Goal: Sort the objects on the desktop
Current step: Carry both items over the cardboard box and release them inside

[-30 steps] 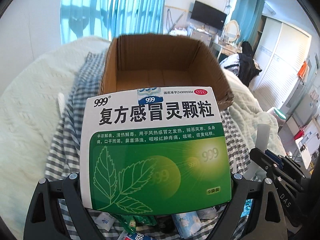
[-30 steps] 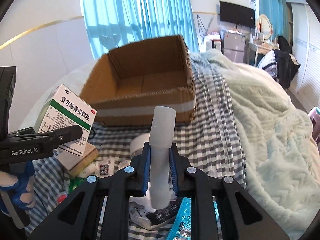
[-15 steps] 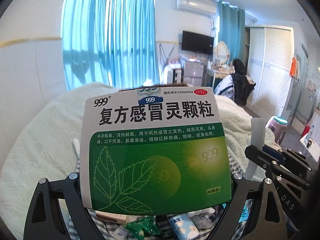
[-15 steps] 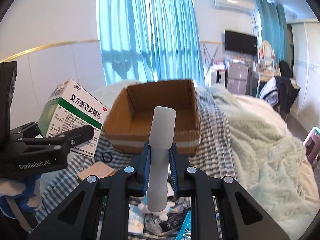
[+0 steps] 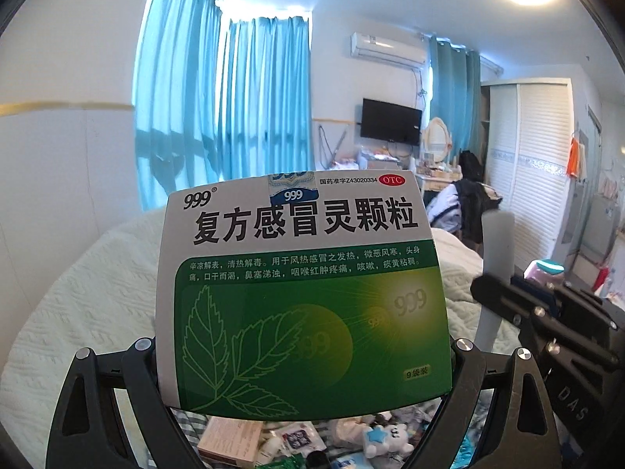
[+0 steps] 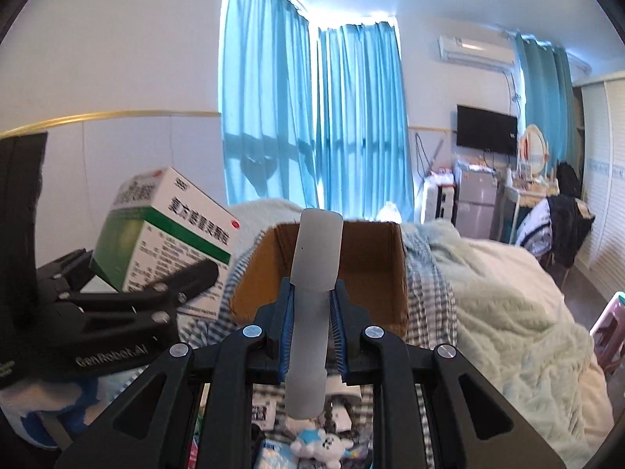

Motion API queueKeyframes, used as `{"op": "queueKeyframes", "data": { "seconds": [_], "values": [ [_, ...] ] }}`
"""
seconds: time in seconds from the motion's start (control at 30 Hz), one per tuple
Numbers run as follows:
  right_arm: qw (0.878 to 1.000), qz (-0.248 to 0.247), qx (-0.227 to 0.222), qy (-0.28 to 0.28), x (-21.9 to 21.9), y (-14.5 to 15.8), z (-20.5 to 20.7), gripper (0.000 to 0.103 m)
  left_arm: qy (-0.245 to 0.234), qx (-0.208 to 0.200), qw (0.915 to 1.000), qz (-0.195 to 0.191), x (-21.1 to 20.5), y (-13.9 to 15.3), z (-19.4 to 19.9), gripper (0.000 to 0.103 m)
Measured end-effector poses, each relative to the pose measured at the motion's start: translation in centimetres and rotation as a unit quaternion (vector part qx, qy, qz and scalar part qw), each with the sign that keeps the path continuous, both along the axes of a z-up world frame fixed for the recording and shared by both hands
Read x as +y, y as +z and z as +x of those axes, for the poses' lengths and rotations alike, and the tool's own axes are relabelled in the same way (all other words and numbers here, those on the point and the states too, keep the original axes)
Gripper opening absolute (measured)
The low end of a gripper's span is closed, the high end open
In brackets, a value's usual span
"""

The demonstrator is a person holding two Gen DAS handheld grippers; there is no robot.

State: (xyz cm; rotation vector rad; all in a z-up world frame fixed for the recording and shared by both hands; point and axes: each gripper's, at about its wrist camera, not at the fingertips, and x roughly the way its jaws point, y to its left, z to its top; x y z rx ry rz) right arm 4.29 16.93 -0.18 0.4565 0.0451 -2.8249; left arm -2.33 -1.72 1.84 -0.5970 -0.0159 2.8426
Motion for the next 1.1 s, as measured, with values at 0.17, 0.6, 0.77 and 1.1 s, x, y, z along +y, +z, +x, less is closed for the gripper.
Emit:
{"op": "queueKeyframes", "data": {
  "seconds": [0.17,0.6,0.77,1.1],
  "values": [
    [1.0,0.006,0.024,0.007,-0.1,1.9,-0.5,0.017,0.011,0.002,0.9998,0.017,-1.2,0.4,-0.6,0.094],
    [0.999,0.005,0.038,0.011,1.0,4.2,-4.1,0.017,0.028,0.028,0.9991,-0.016,-0.7,0.9,-3.6,0.094],
    [0.999,0.012,0.037,0.015,1.4,4.3,-6.0,0.017,0.031,0.039,0.9975,-0.051,0.1,1.1,-5.2,0.094],
    [0.999,0.023,0.027,0.015,1.7,2.7,-11.2,0.017,0.031,0.025,0.9979,-0.051,0.5,-1.2,-9.9,0.094]
  ]
}}
